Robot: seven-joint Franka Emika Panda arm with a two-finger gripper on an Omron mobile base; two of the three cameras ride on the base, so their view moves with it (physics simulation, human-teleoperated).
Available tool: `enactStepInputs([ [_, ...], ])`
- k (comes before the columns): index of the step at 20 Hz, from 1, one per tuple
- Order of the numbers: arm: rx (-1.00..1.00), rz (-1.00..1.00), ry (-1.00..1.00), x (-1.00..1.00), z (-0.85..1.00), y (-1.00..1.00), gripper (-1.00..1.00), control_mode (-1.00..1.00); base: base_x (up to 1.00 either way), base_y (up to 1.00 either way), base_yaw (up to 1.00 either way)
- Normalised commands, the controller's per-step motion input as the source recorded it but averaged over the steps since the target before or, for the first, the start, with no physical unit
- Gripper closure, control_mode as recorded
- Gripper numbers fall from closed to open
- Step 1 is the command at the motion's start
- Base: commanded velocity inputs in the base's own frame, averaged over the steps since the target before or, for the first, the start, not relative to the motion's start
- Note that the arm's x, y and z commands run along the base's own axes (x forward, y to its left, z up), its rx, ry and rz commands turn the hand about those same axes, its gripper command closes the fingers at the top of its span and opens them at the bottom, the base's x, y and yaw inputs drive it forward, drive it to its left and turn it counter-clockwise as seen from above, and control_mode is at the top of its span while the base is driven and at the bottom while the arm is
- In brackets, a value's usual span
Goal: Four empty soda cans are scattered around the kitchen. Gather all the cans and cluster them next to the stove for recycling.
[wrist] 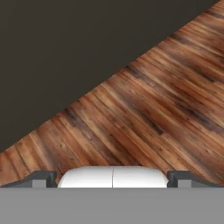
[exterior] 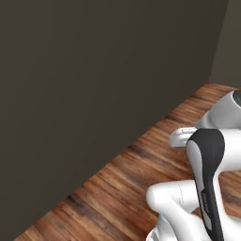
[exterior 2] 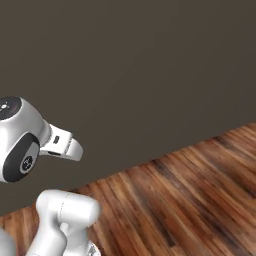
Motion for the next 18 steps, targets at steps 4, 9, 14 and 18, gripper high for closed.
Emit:
enactStepInputs([
  [4, 0.0, 0.0, 0.0, 0.0, 0.0, 0.0, -1.0, 1.0, 0.81, -0.26, -0.13],
  [9, 0.0, 0.0, 0.0, 0.0, 0.0, 0.0, -1.0, 1.0, 0.82, -0.27, -0.12],
  [14, 0.0, 0.0, 0.0, 0.0, 0.0, 0.0, -1.0, 1.0, 0.84, -0.28, -0.12],
  [18, 0.0, 0.0, 0.0, 0.0, 0.0, 0.0, -1.0, 1.0, 0.87, -0.22, -0.13],
])
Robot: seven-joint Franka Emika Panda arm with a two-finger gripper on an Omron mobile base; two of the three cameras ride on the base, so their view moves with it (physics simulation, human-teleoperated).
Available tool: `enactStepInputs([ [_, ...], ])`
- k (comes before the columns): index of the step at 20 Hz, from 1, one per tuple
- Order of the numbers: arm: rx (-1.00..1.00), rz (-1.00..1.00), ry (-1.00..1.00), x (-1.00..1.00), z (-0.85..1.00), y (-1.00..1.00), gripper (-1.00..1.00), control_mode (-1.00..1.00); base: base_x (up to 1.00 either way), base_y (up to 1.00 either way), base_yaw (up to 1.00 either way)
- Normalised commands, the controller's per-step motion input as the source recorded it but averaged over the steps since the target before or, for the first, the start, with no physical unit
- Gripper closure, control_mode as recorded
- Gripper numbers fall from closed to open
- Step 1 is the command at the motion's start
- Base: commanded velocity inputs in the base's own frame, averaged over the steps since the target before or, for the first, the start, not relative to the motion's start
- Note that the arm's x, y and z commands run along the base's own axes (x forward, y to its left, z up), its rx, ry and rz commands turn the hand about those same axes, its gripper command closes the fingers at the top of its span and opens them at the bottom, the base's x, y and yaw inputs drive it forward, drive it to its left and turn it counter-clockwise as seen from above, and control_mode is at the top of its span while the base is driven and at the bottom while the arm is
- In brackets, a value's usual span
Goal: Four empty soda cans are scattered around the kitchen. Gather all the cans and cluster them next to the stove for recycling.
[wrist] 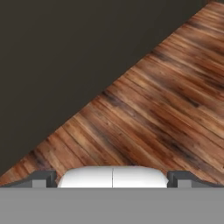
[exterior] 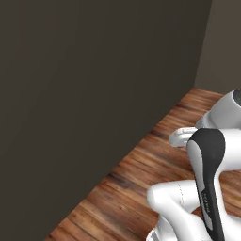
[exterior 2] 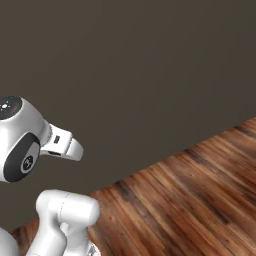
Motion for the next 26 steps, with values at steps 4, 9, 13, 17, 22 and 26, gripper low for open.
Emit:
enactStepInputs([
  [4, 0.0, 0.0, 0.0, 0.0, 0.0, 0.0, -1.0, 1.0, 0.86, -0.21, -0.13],
  [9, 0.0, 0.0, 0.0, 0.0, 0.0, 0.0, -1.0, 1.0, 0.86, -0.19, -0.14],
  [13, 0.0, 0.0, 0.0, 0.0, 0.0, 0.0, -1.0, 1.0, 0.58, -0.06, -0.26],
  [17, 0.0, 0.0, 0.0, 0.0, 0.0, 0.0, -1.0, 1.0, 0.31, 0.0, -0.38],
  [22, 0.0, 0.0, 0.0, 0.0, 0.0, 0.0, -1.0, 1.0, 0.02, 0.0, -0.48],
  [26, 0.0, 0.0, 0.0, 0.0, 0.0, 0.0, -1.0, 1.0, 0.06, 0.01, -0.47],
])
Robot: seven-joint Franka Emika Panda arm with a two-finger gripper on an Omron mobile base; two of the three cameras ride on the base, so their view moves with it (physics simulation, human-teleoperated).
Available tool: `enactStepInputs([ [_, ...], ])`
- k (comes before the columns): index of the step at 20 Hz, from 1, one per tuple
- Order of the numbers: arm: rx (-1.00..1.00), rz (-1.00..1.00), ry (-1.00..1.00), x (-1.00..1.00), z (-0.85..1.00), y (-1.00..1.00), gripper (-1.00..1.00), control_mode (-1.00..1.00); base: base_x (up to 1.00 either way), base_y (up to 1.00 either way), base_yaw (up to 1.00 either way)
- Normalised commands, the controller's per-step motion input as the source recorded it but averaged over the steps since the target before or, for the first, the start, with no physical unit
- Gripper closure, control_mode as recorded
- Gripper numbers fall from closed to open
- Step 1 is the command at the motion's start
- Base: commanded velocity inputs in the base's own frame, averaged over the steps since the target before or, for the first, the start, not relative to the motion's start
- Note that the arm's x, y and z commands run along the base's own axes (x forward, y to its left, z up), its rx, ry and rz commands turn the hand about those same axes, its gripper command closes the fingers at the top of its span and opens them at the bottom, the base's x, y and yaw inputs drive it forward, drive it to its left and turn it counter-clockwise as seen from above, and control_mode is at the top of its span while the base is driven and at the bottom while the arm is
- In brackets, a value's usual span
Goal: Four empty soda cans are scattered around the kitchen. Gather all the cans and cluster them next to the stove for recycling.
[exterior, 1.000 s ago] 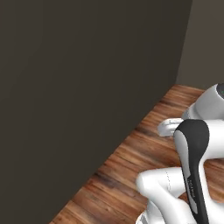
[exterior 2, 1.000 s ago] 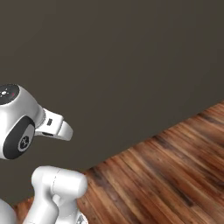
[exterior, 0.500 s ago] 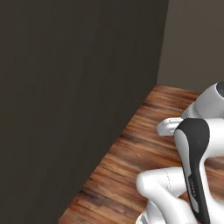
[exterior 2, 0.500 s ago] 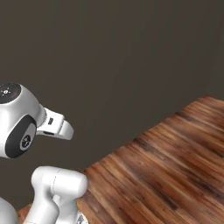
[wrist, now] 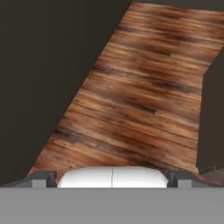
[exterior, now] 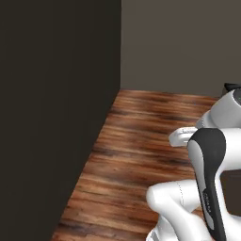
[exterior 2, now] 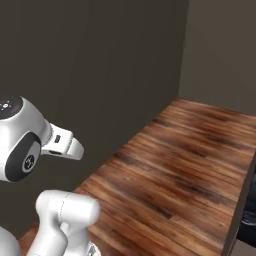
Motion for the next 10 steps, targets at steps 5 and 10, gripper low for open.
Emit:
enactStepInputs([
  [5, 0.0, 0.0, 0.0, 0.0, 0.0, 0.0, -1.0, 1.0, 0.43, 0.11, -0.36],
  [10, 0.0, 0.0, 0.0, 0.0, 0.0, 0.0, -1.0, 1.0, 0.7, 0.13, -0.25],
])
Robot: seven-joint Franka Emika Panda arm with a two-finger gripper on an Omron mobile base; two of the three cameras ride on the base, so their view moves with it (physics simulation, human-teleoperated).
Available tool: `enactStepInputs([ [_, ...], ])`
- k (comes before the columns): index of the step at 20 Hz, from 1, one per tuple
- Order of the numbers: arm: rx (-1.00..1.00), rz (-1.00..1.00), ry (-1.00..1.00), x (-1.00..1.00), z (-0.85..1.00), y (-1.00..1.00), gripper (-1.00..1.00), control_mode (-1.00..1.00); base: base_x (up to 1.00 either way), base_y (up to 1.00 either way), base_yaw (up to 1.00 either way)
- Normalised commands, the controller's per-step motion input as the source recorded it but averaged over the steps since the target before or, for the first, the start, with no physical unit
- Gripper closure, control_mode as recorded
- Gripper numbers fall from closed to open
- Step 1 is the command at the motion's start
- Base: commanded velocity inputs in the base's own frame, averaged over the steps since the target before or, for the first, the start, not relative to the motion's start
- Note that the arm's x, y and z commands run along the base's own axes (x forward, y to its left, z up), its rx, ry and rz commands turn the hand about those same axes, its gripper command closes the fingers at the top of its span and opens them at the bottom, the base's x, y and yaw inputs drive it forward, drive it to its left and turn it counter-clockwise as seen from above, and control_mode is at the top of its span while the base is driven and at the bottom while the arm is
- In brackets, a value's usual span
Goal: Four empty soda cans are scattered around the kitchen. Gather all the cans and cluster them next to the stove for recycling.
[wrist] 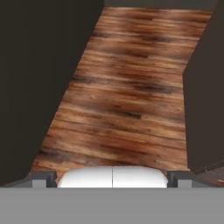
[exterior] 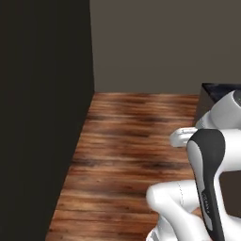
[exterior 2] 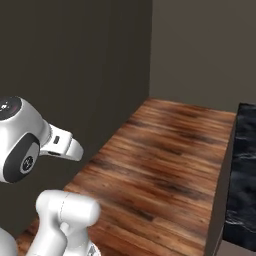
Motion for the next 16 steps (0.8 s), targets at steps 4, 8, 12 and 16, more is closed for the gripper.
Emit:
enactStepInputs([
  [4, 0.0, 0.0, 0.0, 0.0, 0.0, 0.0, -1.0, 1.0, 0.79, 0.19, -0.23],
  [8, 0.0, 0.0, 0.0, 0.0, 0.0, 0.0, -1.0, 1.0, 0.87, 0.29, -0.21],
  [12, 0.0, 0.0, 0.0, 0.0, 0.0, 0.0, -1.0, 1.0, 0.93, 0.38, -0.19],
  [16, 0.0, 0.0, 0.0, 0.0, 0.0, 0.0, -1.0, 1.0, 0.92, 0.39, -0.2],
])
